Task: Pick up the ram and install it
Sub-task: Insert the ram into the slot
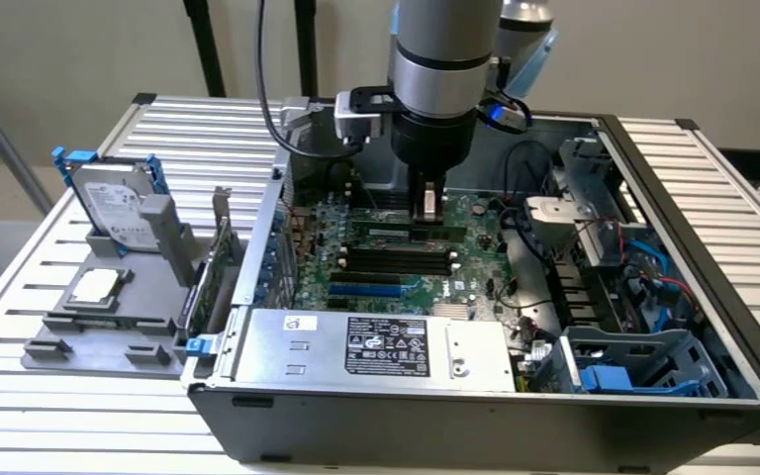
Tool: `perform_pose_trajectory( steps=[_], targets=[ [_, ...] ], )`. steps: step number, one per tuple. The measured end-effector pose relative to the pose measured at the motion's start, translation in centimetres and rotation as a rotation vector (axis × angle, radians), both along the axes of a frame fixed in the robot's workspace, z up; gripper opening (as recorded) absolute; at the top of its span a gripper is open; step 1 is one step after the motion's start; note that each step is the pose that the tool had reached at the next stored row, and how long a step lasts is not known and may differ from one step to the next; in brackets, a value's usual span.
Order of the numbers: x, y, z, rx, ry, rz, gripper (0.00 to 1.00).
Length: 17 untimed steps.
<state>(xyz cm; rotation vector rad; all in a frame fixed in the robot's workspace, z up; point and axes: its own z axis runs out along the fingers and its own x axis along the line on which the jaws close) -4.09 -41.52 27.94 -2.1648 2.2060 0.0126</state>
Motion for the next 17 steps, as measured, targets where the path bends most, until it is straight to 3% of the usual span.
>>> perform_pose_trajectory(
  steps=[8,17],
  targets=[
    [0.0,0.06,-1.45,-0.0001,0.0000,0.000,0.14],
    [0.0,0.81,-3.09,0.0000,0.0000,0.000,0.14]
  ],
)
